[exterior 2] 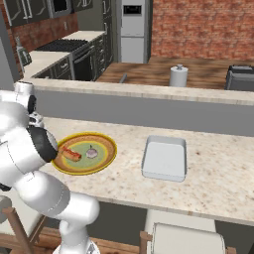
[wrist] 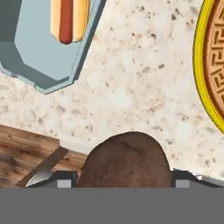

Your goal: Place one cooked food and one vegetable from the large plate to each tupperware container.

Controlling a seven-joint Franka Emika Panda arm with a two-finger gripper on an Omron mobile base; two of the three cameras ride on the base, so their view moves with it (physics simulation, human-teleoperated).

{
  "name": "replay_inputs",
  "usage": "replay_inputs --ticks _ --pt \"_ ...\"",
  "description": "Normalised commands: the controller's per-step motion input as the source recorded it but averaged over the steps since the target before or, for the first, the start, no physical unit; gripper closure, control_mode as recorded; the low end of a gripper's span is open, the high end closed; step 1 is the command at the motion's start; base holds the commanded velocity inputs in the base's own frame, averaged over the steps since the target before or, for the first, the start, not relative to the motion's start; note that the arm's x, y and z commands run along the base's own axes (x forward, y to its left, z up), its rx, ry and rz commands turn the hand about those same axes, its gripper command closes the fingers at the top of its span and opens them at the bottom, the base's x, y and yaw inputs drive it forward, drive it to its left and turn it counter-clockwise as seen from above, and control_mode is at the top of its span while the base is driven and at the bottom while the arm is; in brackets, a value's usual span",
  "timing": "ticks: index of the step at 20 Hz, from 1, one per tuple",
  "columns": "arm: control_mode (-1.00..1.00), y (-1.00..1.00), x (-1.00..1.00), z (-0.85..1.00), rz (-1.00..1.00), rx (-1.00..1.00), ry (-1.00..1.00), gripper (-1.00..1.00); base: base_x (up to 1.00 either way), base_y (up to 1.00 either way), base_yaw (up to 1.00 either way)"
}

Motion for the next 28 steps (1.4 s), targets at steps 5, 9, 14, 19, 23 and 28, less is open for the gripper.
replay_inputs --ticks 5,9,14,19,23,28 --pt "-1.0 1.0 0.29 -0.44 0.0 -0.06 0.05 1.0 0.0 0.0 0.0" --pt "-1.0 0.96 0.26 -0.49 0.0 -0.07 0.0 1.0 0.0 0.0 0.0" --pt "-1.0 0.59 0.37 -0.31 -0.01 -0.03 -0.01 1.0 0.0 0.0 0.0" --pt "-1.0 0.31 0.62 -0.14 0.0 0.0 0.0 1.0 0.0 0.0 0.0" --pt "-1.0 0.21 0.41 -0.51 0.0 -0.09 0.0 1.0 0.0 0.0 0.0" --pt "-1.0 0.0 0.02 -0.57 0.0 -0.1 0.0 1.0 0.0 0.0 0.0"
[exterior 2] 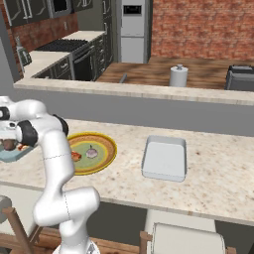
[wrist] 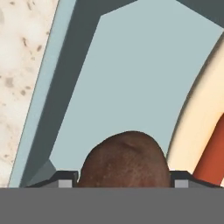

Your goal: Place one cooked food and one vegetable from the large plate to each tupperware container.

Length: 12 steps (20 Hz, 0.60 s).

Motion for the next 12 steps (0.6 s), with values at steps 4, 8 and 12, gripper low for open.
replay_inputs --ticks 4,8,12 --pt "-1.0 0.0 0.0 -0.18 0.0 -0.02 -0.02 -1.0 0.0 0.0 0.0" --pt "-1.0 -0.44 0.0 0.09 0.0 0.05 -0.07 -1.0 0.0 0.0 0.0" --pt "-1.0 -0.54 0.0 0.0 -0.02 0.08 -0.23 -1.0 0.0 0.0 0.0"
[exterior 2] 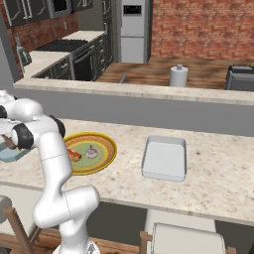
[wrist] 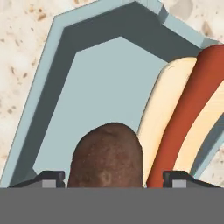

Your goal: Place one cooked food and one vegetable from the large plate to each tupperware container.

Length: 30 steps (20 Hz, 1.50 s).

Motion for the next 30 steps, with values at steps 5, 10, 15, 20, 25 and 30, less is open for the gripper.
replay_inputs --ticks 5,10,15,20,25,30 --pt "-1.0 -0.26 0.0 0.0 0.0 0.16 -0.39 -1.0 0.0 0.0 0.0" --pt "-1.0 -0.59 -0.26 0.54 -0.01 0.29 -0.58 -1.0 0.0 0.0 0.0" --pt "-1.0 -1.0 -0.31 0.37 -0.04 0.31 -0.43 -1.0 0.0 0.0 0.0" --pt "-1.0 -1.0 -0.21 0.66 -0.07 0.12 -0.04 -1.0 0.0 0.0 0.0" --pt "-1.0 -1.0 -0.09 1.0 -0.1 -0.06 0.24 -1.0 0.0 0.0 0.0" --pt "-1.0 -0.91 0.0 0.85 -0.06 -0.16 0.41 -1.0 0.0 0.0 0.0"
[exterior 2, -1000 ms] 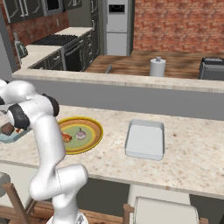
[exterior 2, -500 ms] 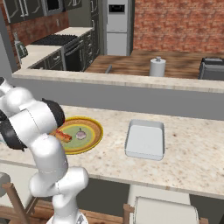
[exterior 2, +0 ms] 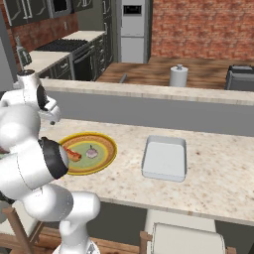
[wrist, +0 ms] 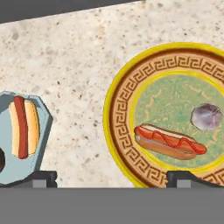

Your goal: Place one cooked food and one vegetable from the large plate to each tupperware container.

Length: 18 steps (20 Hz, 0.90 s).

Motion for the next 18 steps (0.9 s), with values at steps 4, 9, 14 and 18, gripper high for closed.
replay_inputs --ticks 4,9,14,18 --pt "-1.0 -0.45 -0.2 0.14 0.2 -0.15 0.22 -1.0 0.0 0.0 0.0" --pt "-1.0 -0.17 -0.3 -0.05 0.51 -0.11 0.09 -1.0 0.0 0.0 0.0" --pt "-1.0 -0.38 -0.29 -0.36 0.6 0.04 -0.03 -1.0 0.0 0.0 0.0" --pt "-1.0 -0.39 0.07 -0.46 0.53 0.08 0.0 -1.0 0.0 0.0 0.0"
